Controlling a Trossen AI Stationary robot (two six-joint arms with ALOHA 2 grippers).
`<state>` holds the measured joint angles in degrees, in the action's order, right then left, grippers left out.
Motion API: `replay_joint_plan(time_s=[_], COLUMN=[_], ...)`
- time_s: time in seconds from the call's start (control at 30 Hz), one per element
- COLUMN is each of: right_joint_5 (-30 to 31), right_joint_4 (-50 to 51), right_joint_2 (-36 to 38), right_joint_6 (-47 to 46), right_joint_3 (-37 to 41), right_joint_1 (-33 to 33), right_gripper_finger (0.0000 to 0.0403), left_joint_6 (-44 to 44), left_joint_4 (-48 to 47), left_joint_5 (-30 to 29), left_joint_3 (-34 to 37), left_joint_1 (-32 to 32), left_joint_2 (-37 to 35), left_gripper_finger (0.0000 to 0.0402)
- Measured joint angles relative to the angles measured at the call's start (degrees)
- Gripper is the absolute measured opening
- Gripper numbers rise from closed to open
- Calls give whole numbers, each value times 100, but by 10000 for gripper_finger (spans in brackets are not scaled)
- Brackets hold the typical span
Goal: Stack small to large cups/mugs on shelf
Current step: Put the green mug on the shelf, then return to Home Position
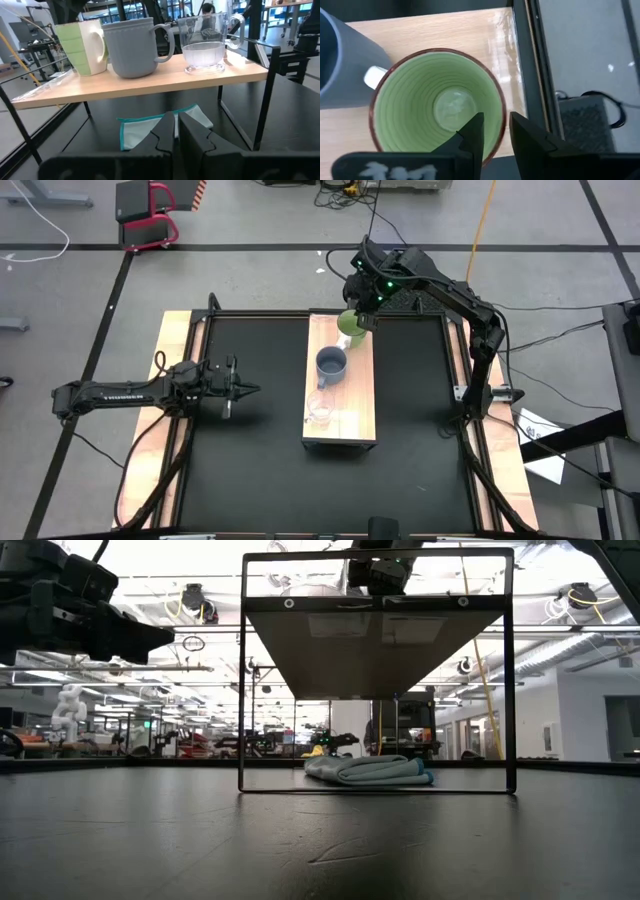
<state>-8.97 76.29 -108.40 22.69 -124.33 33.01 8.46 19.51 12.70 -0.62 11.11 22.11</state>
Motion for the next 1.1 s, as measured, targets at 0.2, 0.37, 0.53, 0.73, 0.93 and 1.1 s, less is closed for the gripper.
replay_joint_plan(time_s=[0.2, 0.37, 0.53, 0.73, 0.93, 1.1], right_joint_5=[201, 147, 142, 112, -726, -765], right_joint_4=[-275, -449, -708, -952, -683, -790], right_joint_2=[2, 48, 335, 864, 1390, 1906], right_joint_6=[282, 418, 454, -132, -491, -322], right_joint_3=[0, 7, 9, 9, 95, 708], right_joint_1=[0, -2, -48, -117, -568, -1318], right_gripper_finger=[84, 84, 84, 84, 62, 7], left_joint_6=[1, 3, 3, 3, 6, -5], left_joint_4=[7, 36, 119, 184, 183, 277], left_joint_5=[239, 239, 239, 237, 232, 103], left_joint_3=[0, 0, 0, 0, 0, 0], left_joint_1=[-3, -2, -1, 0, 0, 0], left_joint_2=[0, 2, 2, 1, 0, 2], left_gripper_finger=[26, 26, 26, 26, 26, 26])
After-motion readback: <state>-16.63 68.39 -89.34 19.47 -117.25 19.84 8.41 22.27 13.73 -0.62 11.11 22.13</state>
